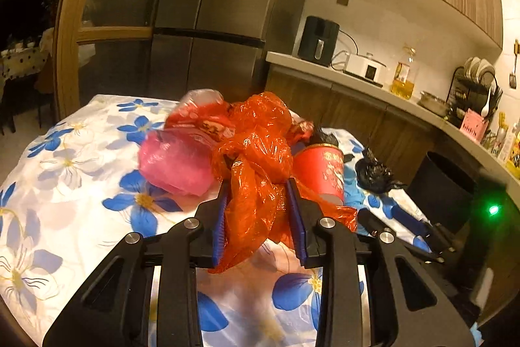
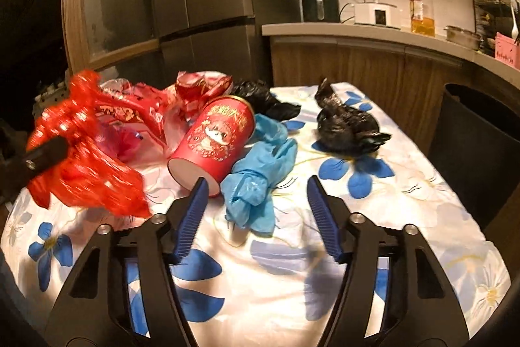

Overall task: Collect trash
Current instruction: 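Grasp the red plastic bag with the left tool while the right tool grasps the blue glove, then lift the red bag with the left tool while the right tool lifts the blue glove over the bin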

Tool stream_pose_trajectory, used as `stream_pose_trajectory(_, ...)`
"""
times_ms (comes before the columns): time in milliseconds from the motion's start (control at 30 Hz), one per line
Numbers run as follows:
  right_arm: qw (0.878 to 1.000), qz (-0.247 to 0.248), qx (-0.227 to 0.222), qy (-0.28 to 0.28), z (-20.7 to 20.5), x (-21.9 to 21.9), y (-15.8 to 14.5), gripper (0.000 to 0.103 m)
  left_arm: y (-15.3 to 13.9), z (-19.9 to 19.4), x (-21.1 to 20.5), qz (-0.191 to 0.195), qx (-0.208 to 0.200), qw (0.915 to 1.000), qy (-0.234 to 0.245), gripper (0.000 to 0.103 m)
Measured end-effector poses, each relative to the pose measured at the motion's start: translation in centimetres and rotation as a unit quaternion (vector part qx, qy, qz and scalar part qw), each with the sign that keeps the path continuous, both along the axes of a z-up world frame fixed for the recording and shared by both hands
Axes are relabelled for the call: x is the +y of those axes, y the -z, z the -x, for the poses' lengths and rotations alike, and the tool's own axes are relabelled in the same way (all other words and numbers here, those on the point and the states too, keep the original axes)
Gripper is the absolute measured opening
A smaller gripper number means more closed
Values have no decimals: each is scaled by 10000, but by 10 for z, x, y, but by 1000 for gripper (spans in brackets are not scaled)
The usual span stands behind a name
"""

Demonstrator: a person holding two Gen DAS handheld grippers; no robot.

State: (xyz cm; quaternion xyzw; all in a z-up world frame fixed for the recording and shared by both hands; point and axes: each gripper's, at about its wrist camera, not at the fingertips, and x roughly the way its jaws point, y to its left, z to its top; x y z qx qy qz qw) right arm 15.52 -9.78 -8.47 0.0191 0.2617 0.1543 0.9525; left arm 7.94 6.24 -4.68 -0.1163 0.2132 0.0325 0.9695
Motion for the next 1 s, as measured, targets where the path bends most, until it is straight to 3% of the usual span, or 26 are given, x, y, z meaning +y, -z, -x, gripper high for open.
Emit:
stream_pose_trajectory(267, 9995, 36, 268, -153, -10, 6, 8, 16, -7, -1, 4, 41, -69, 9999, -62, 33)
stream_pose_trajectory(367, 9995, -12, 254, -200, -9, 4, 6, 8, -7, -1, 3, 23, -66, 10000, -39, 33)
stream_pose_trajectory(533, 9998, -30, 42, -167, 2, -7, -6, 3, -9, 2, 2, -23, -89, 9999, -64, 33)
stream_pose_trajectory(1000, 9973, -335, -647, 43, 41, -58, -63, 2, -22, 3, -29, -163, -188, 9996, 140, 33)
